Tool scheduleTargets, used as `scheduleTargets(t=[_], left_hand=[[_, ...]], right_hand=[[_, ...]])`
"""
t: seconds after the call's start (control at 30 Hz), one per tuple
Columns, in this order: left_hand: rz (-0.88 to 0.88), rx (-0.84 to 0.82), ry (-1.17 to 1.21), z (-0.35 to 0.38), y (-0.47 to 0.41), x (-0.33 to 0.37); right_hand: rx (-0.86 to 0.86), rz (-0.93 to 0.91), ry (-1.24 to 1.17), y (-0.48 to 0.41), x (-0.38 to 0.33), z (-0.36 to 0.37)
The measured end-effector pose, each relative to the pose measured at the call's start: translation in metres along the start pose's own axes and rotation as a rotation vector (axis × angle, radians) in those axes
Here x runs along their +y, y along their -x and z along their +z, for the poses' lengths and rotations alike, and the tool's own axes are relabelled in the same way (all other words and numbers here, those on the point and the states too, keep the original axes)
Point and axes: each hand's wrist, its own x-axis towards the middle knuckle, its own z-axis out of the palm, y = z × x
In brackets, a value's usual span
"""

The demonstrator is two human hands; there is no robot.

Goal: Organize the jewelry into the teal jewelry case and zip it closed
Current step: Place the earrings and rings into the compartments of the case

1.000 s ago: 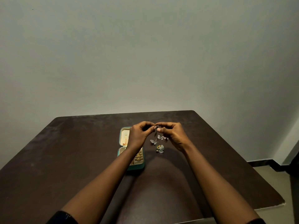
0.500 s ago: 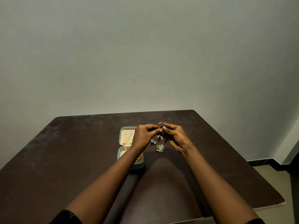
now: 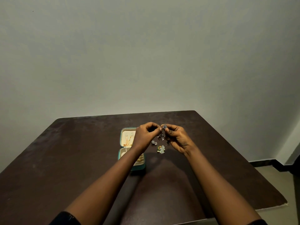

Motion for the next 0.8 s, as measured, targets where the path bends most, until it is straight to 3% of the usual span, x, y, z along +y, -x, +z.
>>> scheduleTargets(t=[0.33,0.6,0.8], left_hand=[[-0.107,-0.094,0.130,0.0006,0.0006,0.0001],[-0.105,-0.119,-0.021,-0.0064,0.0022,-0.0051],[-0.030,-0.009,-0.062,-0.0019,0.0015,-0.0009]], right_hand=[[0.033,-0.027,0.006,-0.0027,0.0003,0.0037],[0.033,-0.032,0.053,-0.0015,-0.0047,-0.0023],[0.016,-0.032,0.128,-0.0035,-0.0059,-0.0026]])
